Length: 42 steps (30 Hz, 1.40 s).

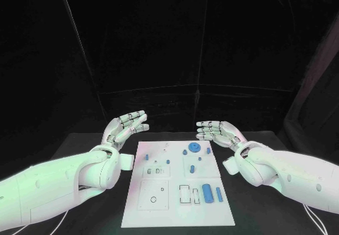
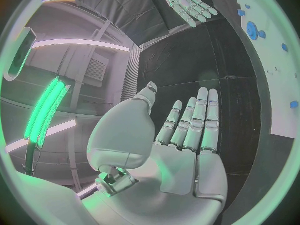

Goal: Assemble the parts on the task board

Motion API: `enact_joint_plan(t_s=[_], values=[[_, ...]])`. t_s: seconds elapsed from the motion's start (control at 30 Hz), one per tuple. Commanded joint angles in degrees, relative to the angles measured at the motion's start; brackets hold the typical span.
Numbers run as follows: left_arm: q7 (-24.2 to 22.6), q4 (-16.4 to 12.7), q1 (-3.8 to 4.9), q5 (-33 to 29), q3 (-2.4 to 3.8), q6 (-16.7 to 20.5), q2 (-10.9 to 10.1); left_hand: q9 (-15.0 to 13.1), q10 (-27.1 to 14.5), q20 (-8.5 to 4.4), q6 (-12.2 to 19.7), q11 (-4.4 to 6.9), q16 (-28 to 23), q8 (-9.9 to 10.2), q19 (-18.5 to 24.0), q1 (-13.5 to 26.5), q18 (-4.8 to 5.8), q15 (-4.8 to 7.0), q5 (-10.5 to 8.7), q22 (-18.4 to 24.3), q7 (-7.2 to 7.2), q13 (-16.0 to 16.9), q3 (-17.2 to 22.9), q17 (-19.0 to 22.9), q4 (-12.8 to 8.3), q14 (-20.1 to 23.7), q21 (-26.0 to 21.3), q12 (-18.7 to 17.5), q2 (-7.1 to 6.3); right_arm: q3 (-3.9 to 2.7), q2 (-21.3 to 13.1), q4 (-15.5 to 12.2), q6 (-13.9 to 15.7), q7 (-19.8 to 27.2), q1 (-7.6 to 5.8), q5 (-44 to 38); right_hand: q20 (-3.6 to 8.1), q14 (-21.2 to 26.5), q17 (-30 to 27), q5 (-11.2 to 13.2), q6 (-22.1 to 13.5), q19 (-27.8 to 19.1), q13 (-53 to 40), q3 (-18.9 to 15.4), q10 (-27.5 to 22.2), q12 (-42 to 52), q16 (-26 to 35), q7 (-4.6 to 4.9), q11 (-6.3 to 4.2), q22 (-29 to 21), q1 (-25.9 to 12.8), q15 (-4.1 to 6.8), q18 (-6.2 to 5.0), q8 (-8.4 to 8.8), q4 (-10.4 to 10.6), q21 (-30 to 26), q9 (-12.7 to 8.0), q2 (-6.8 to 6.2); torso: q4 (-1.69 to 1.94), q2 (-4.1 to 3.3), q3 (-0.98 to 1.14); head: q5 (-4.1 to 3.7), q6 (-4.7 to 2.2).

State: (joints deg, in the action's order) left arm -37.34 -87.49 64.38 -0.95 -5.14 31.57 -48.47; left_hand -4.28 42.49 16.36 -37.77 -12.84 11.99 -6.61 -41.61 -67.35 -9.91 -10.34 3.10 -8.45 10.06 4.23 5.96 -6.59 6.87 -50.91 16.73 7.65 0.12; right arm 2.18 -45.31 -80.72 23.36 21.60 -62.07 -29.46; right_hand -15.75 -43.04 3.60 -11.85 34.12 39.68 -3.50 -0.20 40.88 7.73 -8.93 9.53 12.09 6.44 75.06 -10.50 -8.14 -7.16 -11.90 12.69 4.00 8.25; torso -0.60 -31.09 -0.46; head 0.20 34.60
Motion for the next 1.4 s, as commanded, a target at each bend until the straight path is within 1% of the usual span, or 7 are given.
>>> enact_joint_plan(t_s=[0.03, 0.13, 0.3, 0.57, 1.03, 1.13, 1.4], values=[[-1.3, -0.7, 0.17, 2.0, 0.06, -2.2, -0.2, -0.4, 4.4, -0.89, -5.0, 0.90, 1.4, -1.1, -5.5, -0.8, -0.73, 1.30, -0.07, -0.6, 4.01, 0.1, -0.1, -0.6, -0.6, -4.4, 2.2, 0.9, 0.17, -0.10, -0.2, 0.8, -1.3, -1.7, -0.70, -16.7, 2.36, -17.1, 0.1, -0.1, 16.5, 11.7, 0.0, 2.5, 16.6, 0.6, -1.3, 3.13, -2.30, 1.4, 2.3, 3.31, -2.35, -1.86, -4.6, 5.3, 0.1, -0.05, 0.68, -1.14, -0.04, -0.55, -0.50], [-0.9, -1.3, 0.20, 3.0, 0.06, -2.7, -0.5, -0.5, 7.5, -2.23, -8.9, 1.88, 2.2, -1.7, -9.9, -1.2, -0.79, 2.45, -0.22, -0.9, 3.41, 0.0, -0.4, -1.4, -1.1, -8.1, 3.8, 1.4, 0.48, -0.21, -0.2, 1.4, -1.6, -3.4, -1.34, -23.0, 3.64, -20.8, 0.4, -0.5, 18.0, 14.0, 0.0, 3.5, 18.8, -0.1, -1.5, 2.74, -3.00, 2.0, 2.6, 4.43, -2.34, -1.36, -4.7, 7.0, -0.2, -0.49, 0.97, -1.95, -0.03, -0.68, -0.83], [0.0, -3.1, 0.23, 4.0, 0.08, -4.0, -1.3, -0.1, 12.0, -3.96, -11.5, 3.07, 3.2, -1.6, -15.3, -1.5, -0.73, 4.08, -0.20, -1.0, 2.79, -0.1, -0.8, -3.3, -1.8, -13.3, 5.5, 1.7, 1.06, -0.37, 0.4, 2.0, -2.1, -8.3, -3.43, -34.6, 6.94, -29.9, 1.9, -0.3, 21.5, 20.4, -0.2, 4.4, 23.9, -0.5, -4.0, 1.46, -4.87, 5.3, 2.9, 7.51, -2.21, -1.32, -4.6, 13.7, -0.1, -1.73, 1.26, -3.53, 0.04, -1.23, -1.36], [0.7, -7.1, 0.43, 4.3, 0.11, -5.3, -2.9, 0.1, 12.9, -4.27, -12.1, 3.28, 2.9, -1.4, -16.1, -1.8, -0.63, 4.27, -0.21, -0.9, 2.61, -0.2, -1.0, -4.0, -2.3, -13.9, 5.6, 1.3, 1.31, -0.48, 3.2, 3.9, -6.0, -18.6, -6.31, -52.6, 9.94, -41.5, 6.4, 0.5, 23.9, 25.0, -0.2, 5.4, 27.2, -3.4, -8.7, 0.18, -6.58, 11.6, 1.3, 10.21, -2.29, 0.52, -4.4, 24.7, -0.2, -3.55, 1.75, -6.12, -0.25, -2.12, -1.68], [0.8, -8.9, 0.51, 3.0, 0.12, -7.0, -3.1, 0.1, 13.4, -4.31, -12.5, 3.30, 2.6, -1.4, -16.2, -1.6, -0.59, 4.26, -0.21, -0.7, 2.63, -0.3, -1.2, -4.2, -2.3, -13.8, 5.5, 1.2, 1.42, -0.57, 8.1, 7.6, -8.9, -25.1, -7.54, -66.5, 10.46, -43.0, 19.8, 0.1, 24.7, 26.3, -0.3, 9.4, 26.9, -4.0, -26.2, -0.49, -7.21, 20.4, -1.7, 10.92, -2.15, 3.39, -4.2, 38.1, -0.2, -5.60, 2.60, -9.46, -0.45, -2.94, -2.25], [0.8, -8.9, 0.52, 3.0, 0.12, -7.0, -3.1, 0.1, 13.4, -4.31, -12.5, 3.29, 2.6, -1.3, -16.2, -1.6, -0.58, 4.26, -0.22, -0.7, 2.64, -0.3, -1.2, -4.2, -2.3, -13.8, 5.5, 1.2, 1.44, -0.57, 8.5, 8.0, -9.5, -25.3, -7.69, -67.0, 10.27, -42.6, 25.4, 0.1, 24.5, 28.2, -0.3, 10.5, 26.3, -3.9, -32.6, -0.44, -7.15, 28.3, -2.3, 10.77, -1.15, 3.42, -4.1, 44.7, -0.2, -6.00, 2.77, -9.89, -0.52, -2.97, -2.28], [0.7, -8.7, 0.52, 2.2, 0.13, -6.8, -3.0, 0.2, 13.4, -4.32, -12.5, 3.24, 2.5, -1.2, -16.3, -1.5, -0.58, 4.26, -0.21, -0.7, 2.72, -0.3, -1.3, -4.4, -2.3, -14.0, 5.4, 0.9, 1.49, -0.58, 9.2, 8.5, -11.6, -25.1, -7.90, -66.4, 9.93, -41.9, 30.4, 0.6, 23.9, 28.5, -0.3, 11.3, 24.9, -4.1, -37.7, -0.40, -6.77, 32.9, -3.2, 10.52, -0.64, 3.45, -3.6, 48.5, -0.2, -6.50, 3.13, -10.52, -0.63, -3.06, -2.30]])
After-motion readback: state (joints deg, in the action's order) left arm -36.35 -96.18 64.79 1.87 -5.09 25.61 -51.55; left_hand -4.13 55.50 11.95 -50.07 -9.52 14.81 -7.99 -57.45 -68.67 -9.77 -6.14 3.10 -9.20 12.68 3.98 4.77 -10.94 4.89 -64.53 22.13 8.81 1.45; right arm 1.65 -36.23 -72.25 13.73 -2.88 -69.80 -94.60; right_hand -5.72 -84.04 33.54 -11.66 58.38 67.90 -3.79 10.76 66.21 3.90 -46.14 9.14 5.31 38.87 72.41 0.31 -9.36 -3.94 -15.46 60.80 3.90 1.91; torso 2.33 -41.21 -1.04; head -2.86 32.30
